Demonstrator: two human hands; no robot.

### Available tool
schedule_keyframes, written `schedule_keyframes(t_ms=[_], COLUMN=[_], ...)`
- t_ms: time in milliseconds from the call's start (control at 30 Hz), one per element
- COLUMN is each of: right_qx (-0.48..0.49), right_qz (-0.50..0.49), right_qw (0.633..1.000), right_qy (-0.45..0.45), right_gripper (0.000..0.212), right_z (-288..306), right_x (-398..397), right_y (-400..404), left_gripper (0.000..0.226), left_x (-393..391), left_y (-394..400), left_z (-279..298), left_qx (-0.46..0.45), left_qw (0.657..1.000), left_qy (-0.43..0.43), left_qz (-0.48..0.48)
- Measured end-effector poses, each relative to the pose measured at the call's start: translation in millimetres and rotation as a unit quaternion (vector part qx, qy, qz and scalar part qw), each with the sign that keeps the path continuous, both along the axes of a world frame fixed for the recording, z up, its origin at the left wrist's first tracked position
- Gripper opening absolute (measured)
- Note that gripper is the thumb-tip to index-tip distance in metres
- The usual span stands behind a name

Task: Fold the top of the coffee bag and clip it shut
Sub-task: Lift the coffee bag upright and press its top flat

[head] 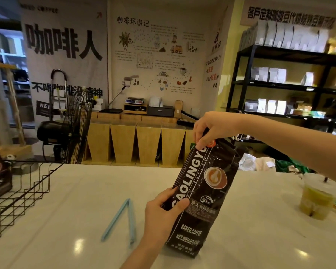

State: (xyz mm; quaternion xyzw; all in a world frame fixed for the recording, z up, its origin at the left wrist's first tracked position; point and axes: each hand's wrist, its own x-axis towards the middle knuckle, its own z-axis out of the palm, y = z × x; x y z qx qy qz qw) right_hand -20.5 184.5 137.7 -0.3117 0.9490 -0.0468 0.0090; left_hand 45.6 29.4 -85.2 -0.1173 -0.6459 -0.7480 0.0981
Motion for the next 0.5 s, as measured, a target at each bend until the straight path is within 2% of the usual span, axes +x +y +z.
schedule_keyframes(t_ms=[100,200,367,500], right_qx=[-0.035,-0.047,-0.037,-0.066], right_qz=[-0.011,-0.016,-0.007,-0.004], right_qw=[0.999,0.999,0.999,0.997], right_qy=[0.0,0.001,0.0,0.036], right_gripper=[0.018,0.022,0.016,0.04], right_z=[-4.5,-11.8,-11.7,-18.3], right_x=[-2.4,-6.4,-9.2,-14.7], right_y=[10.5,11.4,3.1,-0.8], left_gripper=[0.024,0.025,0.036,0.038], left_x=[-0.6,3.8,4.2,0.5], left_y=[-4.1,-4.3,-10.5,-16.6], left_z=[3.0,2.1,2.9,13.9], left_qx=[-0.007,0.001,0.024,-0.036], left_qw=[1.0,1.0,1.0,0.999], left_qy=[0.006,0.002,-0.011,0.03], left_qz=[0.005,0.01,0.009,0.008])
